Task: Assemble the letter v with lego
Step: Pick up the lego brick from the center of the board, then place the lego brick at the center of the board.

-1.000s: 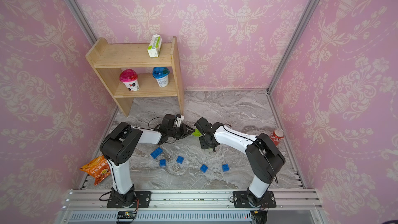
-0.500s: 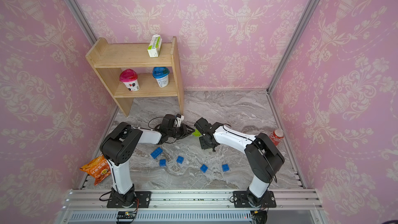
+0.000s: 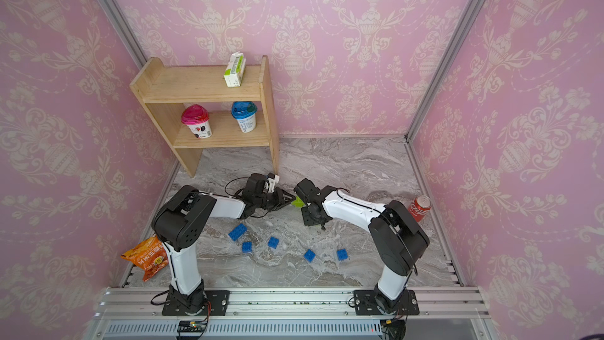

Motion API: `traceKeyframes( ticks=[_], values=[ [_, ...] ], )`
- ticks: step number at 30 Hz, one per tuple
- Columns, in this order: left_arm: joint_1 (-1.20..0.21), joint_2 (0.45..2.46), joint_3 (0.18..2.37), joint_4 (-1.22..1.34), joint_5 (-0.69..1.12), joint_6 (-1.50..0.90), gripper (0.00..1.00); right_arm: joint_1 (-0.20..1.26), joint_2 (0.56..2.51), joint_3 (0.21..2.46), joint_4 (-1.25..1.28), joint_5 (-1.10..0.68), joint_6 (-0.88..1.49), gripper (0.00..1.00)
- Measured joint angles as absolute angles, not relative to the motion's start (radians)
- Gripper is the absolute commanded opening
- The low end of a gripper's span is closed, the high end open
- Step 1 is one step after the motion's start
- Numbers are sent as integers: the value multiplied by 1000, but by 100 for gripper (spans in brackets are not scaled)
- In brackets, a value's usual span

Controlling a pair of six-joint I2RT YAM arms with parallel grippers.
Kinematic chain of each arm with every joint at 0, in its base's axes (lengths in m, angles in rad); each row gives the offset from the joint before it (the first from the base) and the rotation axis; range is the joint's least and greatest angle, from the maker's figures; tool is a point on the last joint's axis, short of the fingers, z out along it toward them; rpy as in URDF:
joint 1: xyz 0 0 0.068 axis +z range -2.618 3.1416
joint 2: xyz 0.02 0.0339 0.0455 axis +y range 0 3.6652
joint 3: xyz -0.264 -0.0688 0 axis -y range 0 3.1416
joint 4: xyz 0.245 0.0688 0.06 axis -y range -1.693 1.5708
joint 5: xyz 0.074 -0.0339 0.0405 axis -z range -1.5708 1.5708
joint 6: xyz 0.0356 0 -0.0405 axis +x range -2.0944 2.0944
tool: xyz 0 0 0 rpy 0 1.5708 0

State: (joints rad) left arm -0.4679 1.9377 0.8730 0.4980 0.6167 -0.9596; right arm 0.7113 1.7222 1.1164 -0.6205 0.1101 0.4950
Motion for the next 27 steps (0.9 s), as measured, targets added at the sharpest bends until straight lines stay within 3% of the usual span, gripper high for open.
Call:
traceKeyframes(
  ticks=[10, 18, 21, 27],
  values=[
    [-469, 1938, 873, 499, 614, -960, 11, 835, 1742, 1247, -635, 112, 669, 6],
    [-476, 1938, 873, 507, 603, -961, 12, 845, 1845, 1282, -616, 138, 783, 9],
    [-476, 1938, 870, 510, 603, -963, 12, 846, 1861, 1293, -618, 156, 799, 21],
    [-476, 1938, 867, 516, 602, -964, 12, 854, 1863, 1298, -620, 157, 808, 56]
  ],
)
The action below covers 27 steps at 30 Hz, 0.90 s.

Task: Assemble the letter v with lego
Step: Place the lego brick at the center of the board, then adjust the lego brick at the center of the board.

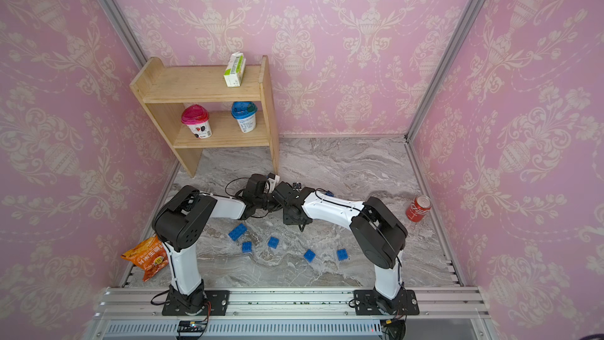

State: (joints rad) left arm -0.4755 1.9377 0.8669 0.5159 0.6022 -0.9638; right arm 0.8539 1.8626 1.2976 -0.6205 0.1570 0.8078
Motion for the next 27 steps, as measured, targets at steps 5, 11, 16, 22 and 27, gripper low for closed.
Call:
traceKeyframes(
  ticks=[5, 11, 16, 22, 27],
  values=[
    [-476, 1938, 867, 516, 602, -965, 12, 860, 1856, 1311, -640, 170, 807, 63],
    [-476, 1938, 865, 518, 602, -967, 12, 848, 1774, 1312, -664, 171, 781, 61],
    [-476, 1938, 865, 517, 602, -966, 12, 703, 1574, 1251, -645, 92, 682, 75],
    [-492, 1938, 865, 517, 602, -967, 15, 431, 1482, 1100, -557, -111, 574, 93],
    [-514, 1940, 868, 517, 600, -976, 20, 371, 1561, 1085, -471, -297, 542, 89]
  ],
)
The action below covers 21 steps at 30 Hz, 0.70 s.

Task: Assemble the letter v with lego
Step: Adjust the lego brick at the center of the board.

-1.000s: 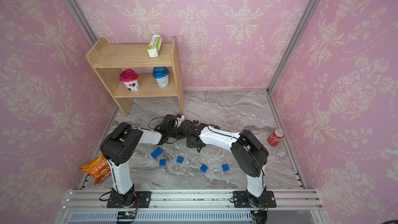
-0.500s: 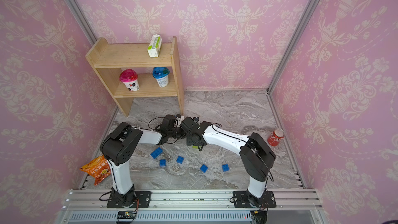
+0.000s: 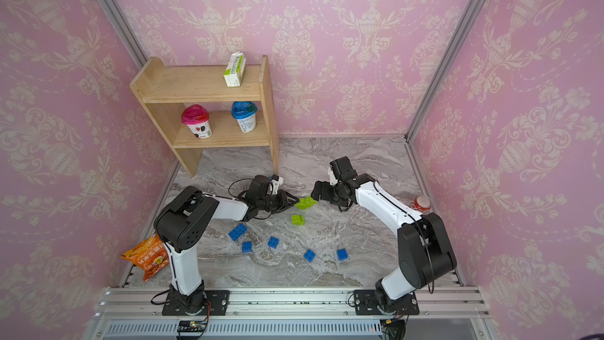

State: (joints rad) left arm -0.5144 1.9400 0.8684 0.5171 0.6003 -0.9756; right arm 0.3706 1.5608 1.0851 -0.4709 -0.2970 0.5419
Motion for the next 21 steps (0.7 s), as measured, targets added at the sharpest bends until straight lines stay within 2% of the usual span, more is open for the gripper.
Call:
traceKeyframes(
  ticks=[8, 12, 18, 21],
  values=[
    [-519, 1940, 870, 514, 595, -982, 27, 353, 1713, 1085, -332, -476, 549, 78],
    [-519, 1940, 871, 513, 595, -982, 30, 353, 1750, 1085, -298, -520, 550, 76],
    [-521, 1940, 871, 508, 592, -982, 33, 351, 1777, 1085, -264, -551, 558, 64],
    [-521, 1940, 871, 507, 591, -982, 34, 349, 1788, 1085, -248, -559, 570, 63]
  ],
)
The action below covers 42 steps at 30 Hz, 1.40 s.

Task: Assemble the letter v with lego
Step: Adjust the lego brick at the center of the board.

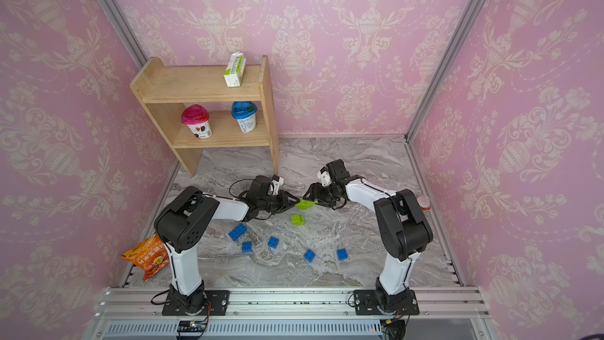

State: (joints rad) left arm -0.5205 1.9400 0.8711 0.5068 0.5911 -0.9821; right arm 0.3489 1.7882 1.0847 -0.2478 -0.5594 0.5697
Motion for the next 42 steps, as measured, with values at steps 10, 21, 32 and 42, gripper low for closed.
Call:
traceKeyframes(
  ticks=[10, 21, 32, 42],
  values=[
    [-521, 1940, 871, 506, 587, -982, 34, 348, 1798, 1084, -232, -566, 580, 57],
    [-521, 1939, 867, 510, 580, -983, 37, 348, 1814, 1071, -213, -565, 607, 50],
    [-522, 1910, 842, 489, 561, -979, 57, 348, 1818, 1065, -210, -564, 610, 43],
    [-522, 1761, 840, 332, 561, -838, 61, 348, 1818, 1065, -215, -559, 605, 43]
  ],
)
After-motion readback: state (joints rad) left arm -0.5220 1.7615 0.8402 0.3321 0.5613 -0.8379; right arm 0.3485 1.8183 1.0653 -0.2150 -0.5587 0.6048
